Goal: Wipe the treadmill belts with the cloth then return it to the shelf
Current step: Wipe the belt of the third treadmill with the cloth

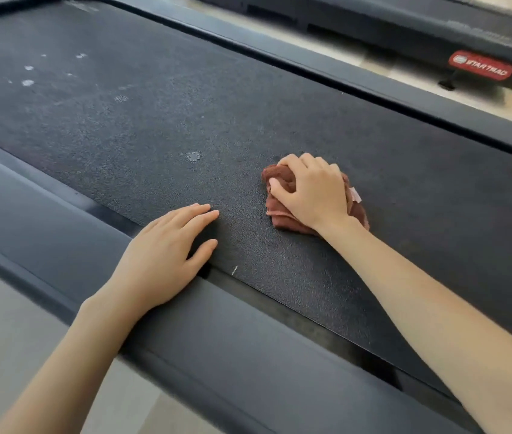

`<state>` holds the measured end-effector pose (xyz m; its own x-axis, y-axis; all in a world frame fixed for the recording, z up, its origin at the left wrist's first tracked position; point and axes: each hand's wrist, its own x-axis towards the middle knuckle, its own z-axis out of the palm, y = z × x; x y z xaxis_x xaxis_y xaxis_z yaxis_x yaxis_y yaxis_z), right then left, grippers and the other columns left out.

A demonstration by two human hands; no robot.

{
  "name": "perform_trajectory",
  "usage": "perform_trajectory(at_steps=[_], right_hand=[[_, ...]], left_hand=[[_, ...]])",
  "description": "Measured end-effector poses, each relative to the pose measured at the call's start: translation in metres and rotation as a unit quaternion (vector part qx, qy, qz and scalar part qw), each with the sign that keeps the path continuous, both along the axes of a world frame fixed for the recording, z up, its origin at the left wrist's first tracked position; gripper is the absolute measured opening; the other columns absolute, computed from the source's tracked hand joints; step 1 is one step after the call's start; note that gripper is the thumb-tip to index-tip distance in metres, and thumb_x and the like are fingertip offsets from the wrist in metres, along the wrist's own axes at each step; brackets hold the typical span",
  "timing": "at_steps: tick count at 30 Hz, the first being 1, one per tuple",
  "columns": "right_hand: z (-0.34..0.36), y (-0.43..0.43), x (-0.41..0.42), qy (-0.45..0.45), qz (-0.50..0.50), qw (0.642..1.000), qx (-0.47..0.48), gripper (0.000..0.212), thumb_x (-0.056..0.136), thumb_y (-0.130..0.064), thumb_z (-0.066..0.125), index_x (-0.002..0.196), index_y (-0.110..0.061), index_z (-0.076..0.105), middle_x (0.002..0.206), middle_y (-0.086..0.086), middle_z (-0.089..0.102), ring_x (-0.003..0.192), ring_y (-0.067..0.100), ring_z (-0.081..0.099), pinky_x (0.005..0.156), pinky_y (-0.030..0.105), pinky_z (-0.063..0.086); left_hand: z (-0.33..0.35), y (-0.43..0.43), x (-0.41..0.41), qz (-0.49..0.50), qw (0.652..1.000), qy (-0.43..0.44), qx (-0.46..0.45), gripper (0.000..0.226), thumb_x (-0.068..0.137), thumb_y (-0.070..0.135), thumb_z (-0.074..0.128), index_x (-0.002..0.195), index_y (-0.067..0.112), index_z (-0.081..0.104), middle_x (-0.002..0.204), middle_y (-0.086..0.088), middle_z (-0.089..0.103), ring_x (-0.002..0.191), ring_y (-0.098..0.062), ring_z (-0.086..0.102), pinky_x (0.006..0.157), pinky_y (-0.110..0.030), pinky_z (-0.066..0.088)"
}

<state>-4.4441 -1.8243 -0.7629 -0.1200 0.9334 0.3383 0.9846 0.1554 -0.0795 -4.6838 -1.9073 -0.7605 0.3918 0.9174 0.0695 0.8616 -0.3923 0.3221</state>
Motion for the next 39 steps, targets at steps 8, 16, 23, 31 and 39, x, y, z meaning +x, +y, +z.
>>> perform_trajectory(at_steps=[8,16,23,31,39], right_hand=[[0.006,-0.140,0.033,0.032,0.153,0.987,-0.035,0.038,0.081,-0.055,0.053,0.105,-0.027,0.063,0.094,-0.005,0.057,0.084,0.021,0.054,0.074,0.037,0.037],[0.007,-0.092,-0.001,0.040,0.140,0.989,-0.011,0.029,0.079,-0.047,0.051,0.092,-0.025,0.066,0.082,-0.003,0.059,0.079,0.023,0.057,0.071,0.039,0.042],[-0.002,0.036,-0.052,0.019,0.010,1.000,0.012,0.035,0.085,-0.050,0.047,0.103,-0.022,0.059,0.100,0.005,0.061,0.098,0.029,0.055,0.081,0.037,0.036],[-0.002,-0.023,-0.048,0.022,0.078,0.997,0.003,0.038,0.084,-0.052,0.045,0.104,-0.024,0.062,0.092,0.002,0.059,0.092,0.026,0.054,0.078,0.038,0.035],[0.005,-0.135,-0.006,0.041,0.144,0.989,-0.010,0.033,0.080,-0.047,0.050,0.097,-0.024,0.067,0.087,-0.003,0.060,0.081,0.025,0.057,0.074,0.037,0.038]], left_hand=[[0.003,-0.025,-0.015,0.050,0.998,0.018,0.018,0.072,0.082,0.057,0.011,0.133,0.026,0.051,0.145,0.005,0.041,0.138,-0.013,0.031,0.115,-0.033,0.020],[0.002,-0.022,-0.010,0.061,0.998,0.019,0.018,0.069,0.083,0.056,0.017,0.130,0.022,0.054,0.142,0.000,0.046,0.135,-0.018,0.037,0.111,-0.035,0.026],[0.002,-0.022,-0.011,0.065,0.998,0.013,0.012,0.046,0.092,0.047,0.039,0.132,0.027,0.052,0.143,0.006,0.043,0.137,-0.013,0.033,0.111,-0.031,0.023],[-0.003,-0.023,-0.014,0.084,0.996,-0.011,0.021,0.040,0.093,0.037,0.047,0.132,0.027,0.052,0.144,0.008,0.042,0.137,-0.011,0.032,0.112,-0.027,0.018],[-0.005,-0.022,-0.014,0.088,0.996,-0.019,0.024,0.041,0.093,0.035,0.046,0.132,0.026,0.052,0.144,0.007,0.043,0.136,-0.012,0.032,0.114,-0.030,0.019]])
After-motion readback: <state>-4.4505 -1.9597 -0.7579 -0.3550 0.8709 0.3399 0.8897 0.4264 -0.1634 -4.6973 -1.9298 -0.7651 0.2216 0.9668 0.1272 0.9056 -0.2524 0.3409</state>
